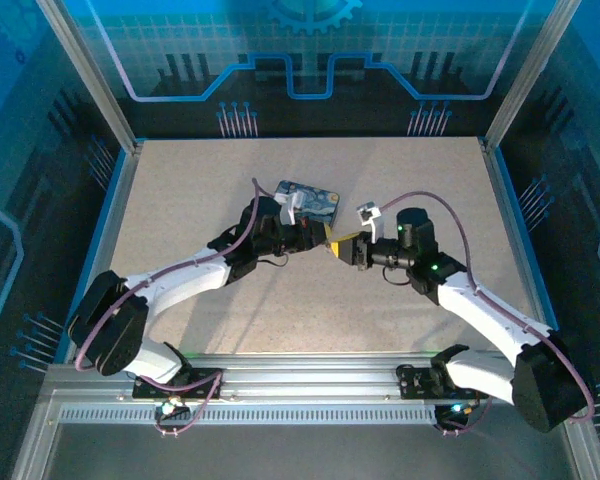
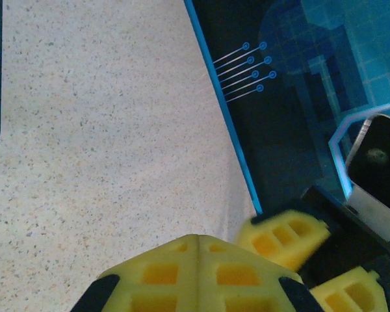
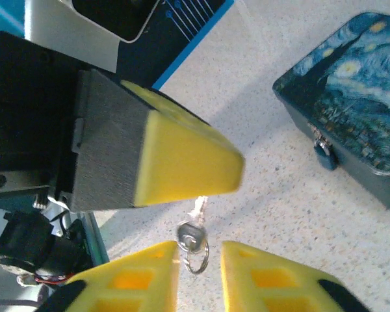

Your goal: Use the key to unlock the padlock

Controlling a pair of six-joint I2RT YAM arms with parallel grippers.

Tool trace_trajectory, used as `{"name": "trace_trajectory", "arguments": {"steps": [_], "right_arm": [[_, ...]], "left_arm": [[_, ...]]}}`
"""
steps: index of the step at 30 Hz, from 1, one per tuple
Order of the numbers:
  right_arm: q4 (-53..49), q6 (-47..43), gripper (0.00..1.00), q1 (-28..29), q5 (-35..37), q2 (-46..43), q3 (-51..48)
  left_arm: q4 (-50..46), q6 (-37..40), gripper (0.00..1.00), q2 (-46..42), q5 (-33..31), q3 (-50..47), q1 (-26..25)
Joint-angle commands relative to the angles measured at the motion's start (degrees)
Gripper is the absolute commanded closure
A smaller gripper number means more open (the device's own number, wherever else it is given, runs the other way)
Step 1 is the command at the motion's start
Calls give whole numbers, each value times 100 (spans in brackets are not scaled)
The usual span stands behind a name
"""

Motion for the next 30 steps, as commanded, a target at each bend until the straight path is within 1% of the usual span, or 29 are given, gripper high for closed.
{"name": "trace_trajectory", "arguments": {"steps": [1, 4, 7, 10, 17, 21, 25, 30], "right_arm": [[901, 507, 68, -318, -775, -15, -159], [1440, 907, 58, -503, -1169, 43, -208], [1904, 1274, 49, -557, -1418, 122, -211], [2310, 1635, 46, -537, -1544, 251, -219], [2336, 1678, 46, -271, -1506, 499, -114], [2326, 1675, 48, -150, -1466, 582, -65], [2292, 1670, 55, -132, -1442, 591, -52], [2264, 1671, 61, -72, -1436, 639, -25]], "left_arm": [[408, 294, 100, -357, -94, -91, -20], [707, 324, 100, -466, -32, -204, -18], [976, 341, 100, -545, 4, -293, -22], [1160, 333, 100, -586, 13, -352, -25], [1177, 324, 100, -577, 14, -347, -34], [1170, 313, 100, -577, 6, -352, -33], [1158, 306, 100, -586, -35, -365, -31], [1153, 296, 100, -577, -48, -374, -28]]}}
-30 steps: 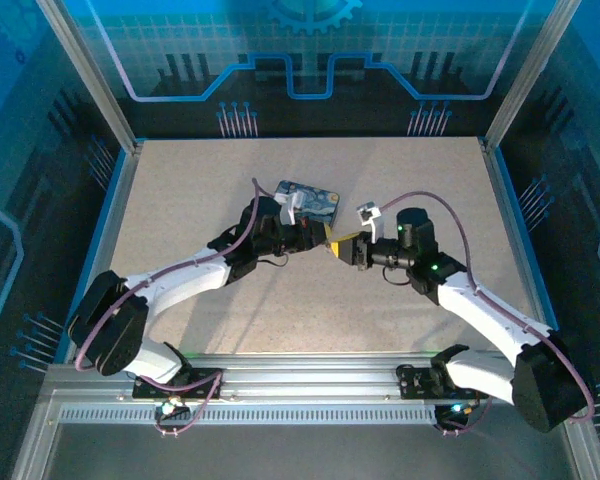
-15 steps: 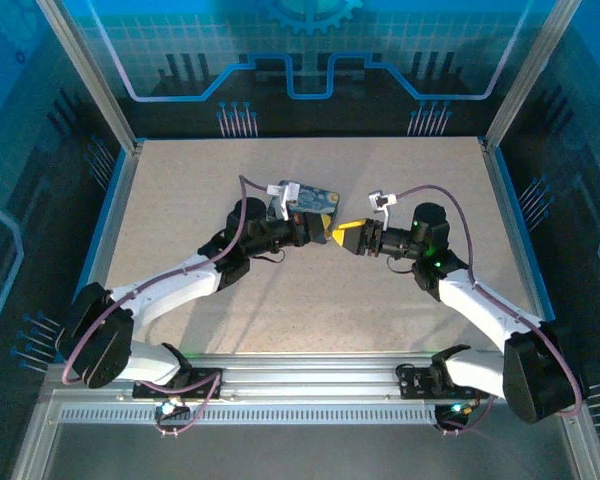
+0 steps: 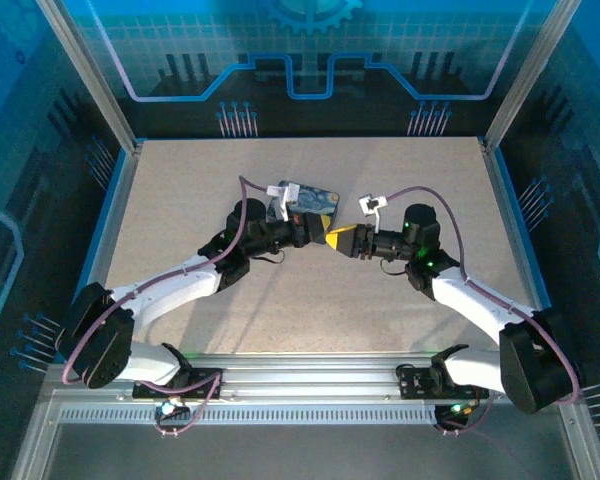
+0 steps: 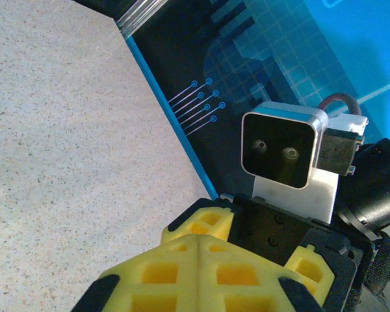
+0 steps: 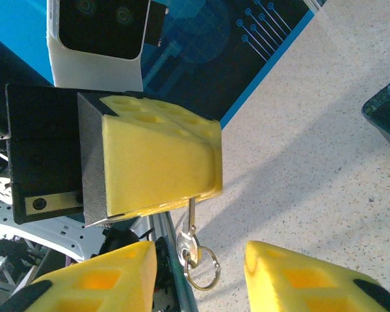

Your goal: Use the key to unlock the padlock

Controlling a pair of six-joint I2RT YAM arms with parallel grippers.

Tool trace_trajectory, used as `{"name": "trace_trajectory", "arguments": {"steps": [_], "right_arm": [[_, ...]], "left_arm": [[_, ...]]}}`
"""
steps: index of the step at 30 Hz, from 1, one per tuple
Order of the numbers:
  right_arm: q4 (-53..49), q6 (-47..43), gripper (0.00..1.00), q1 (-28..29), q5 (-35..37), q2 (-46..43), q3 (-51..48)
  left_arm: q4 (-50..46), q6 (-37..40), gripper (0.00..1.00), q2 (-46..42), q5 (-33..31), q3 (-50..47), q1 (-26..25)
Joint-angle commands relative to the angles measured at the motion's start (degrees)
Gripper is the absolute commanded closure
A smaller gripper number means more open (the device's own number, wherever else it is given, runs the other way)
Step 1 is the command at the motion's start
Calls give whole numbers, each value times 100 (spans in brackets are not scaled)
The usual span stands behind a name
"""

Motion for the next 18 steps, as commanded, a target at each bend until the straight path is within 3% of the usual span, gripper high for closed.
{"name": "trace_trajectory", "arguments": {"steps": [1, 18], "right_arm": [[127, 12, 62, 129, -85, 68, 168], [-62, -39, 85, 67, 111, -50, 113]], "left_arm": [[202, 101, 100, -131, -35, -69, -29], [197, 136, 100, -252, -201, -168, -33]]}}
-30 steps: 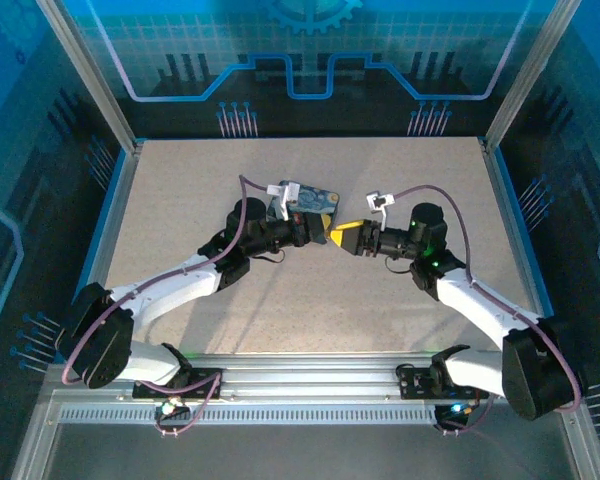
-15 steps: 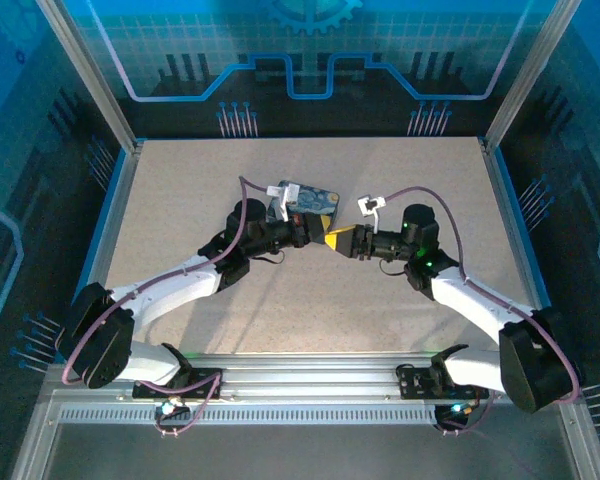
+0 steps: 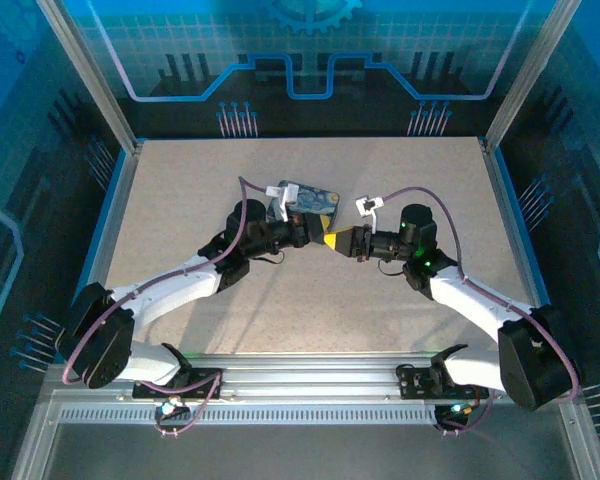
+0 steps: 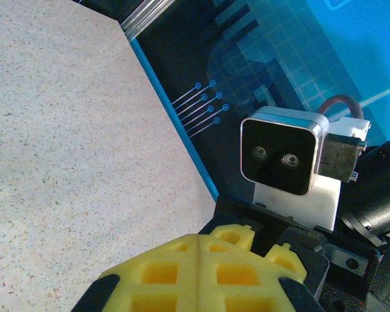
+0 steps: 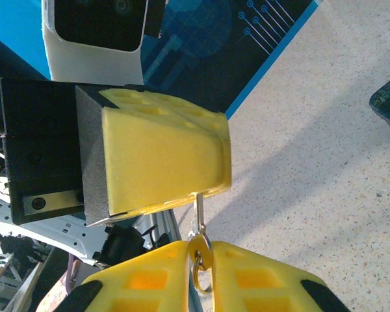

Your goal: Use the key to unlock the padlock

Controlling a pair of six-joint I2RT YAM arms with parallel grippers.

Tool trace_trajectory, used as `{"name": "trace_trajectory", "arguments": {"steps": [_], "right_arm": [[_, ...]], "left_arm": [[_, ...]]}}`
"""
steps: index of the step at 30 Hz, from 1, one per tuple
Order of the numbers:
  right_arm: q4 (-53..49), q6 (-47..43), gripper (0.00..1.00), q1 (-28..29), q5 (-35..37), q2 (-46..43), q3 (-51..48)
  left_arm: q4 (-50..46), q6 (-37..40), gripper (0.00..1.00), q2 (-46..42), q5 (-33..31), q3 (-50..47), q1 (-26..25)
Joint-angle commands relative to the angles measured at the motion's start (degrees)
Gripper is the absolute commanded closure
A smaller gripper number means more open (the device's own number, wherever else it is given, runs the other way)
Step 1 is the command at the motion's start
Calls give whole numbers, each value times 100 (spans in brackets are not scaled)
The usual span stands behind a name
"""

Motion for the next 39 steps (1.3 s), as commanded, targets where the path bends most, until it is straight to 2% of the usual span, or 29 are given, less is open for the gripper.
{"name": "trace_trajectory", "arguments": {"steps": [1, 10, 13, 18, 24, 30, 39], "right_arm": [[-56, -68, 86, -53, 83, -147, 81], [-199, -101, 95, -183, 168, -245, 50], [-566, -345, 97, -185, 256, -267, 119], [-1489, -1035, 98, -197, 583, -291, 316], [-2220, -1513, 98, -218, 1008, 129, 704], [-2219, -1484, 97, -216, 1266, 1042, 1244], [-2304, -1406, 97, -211, 1491, 2588, 2443]], "left_arm": [[162, 133, 100, -262, -136, -131, -34], [151, 179, 100, -344, -168, -200, -33], [83, 251, 85, -381, -187, -202, -29], [-551, 648, 45, -693, -575, -206, -25], [-1499, 1272, 20, -1078, -1309, -339, 19], [-1856, 1646, 14, -1033, -1738, -670, 243], [-1626, 2124, 14, -313, -1521, -845, 710]]}}
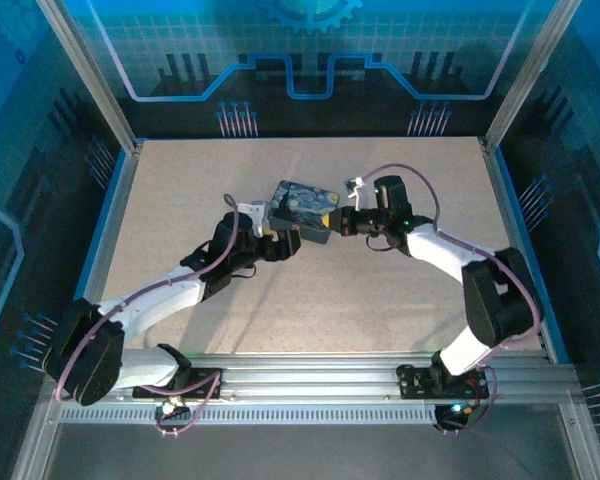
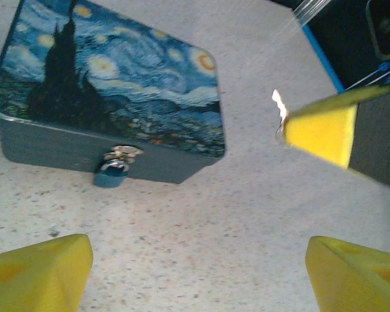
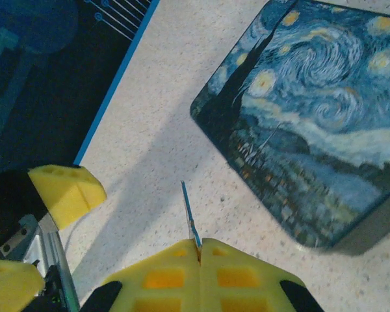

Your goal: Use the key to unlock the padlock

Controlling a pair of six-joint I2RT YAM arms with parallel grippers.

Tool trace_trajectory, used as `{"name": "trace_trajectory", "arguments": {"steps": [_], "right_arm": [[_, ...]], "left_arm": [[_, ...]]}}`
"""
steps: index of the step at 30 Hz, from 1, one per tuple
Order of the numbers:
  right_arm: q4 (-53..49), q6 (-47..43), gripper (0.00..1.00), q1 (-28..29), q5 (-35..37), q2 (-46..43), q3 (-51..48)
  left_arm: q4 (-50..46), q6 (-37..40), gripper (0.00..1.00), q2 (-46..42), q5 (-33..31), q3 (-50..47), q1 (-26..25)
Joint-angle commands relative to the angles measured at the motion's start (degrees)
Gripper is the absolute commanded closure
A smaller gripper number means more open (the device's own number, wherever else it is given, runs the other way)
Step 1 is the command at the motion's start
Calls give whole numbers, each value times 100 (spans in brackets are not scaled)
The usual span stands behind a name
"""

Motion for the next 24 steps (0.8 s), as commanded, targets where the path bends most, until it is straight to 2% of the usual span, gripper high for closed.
{"name": "trace_trajectory", "arguments": {"steps": [1, 11, 24], "right_arm": [[-144, 9, 97, -32, 66, 489, 534], [-774, -17, 96, 47, 395, 1585, 1723], [-1600, -197, 96, 126, 654, 2166, 2006]], "left_arm": [[73, 464, 14, 242, 16, -4, 70], [672, 611, 15, 1205, 482, 223, 249], [1353, 771, 18, 2183, 638, 392, 424]]}}
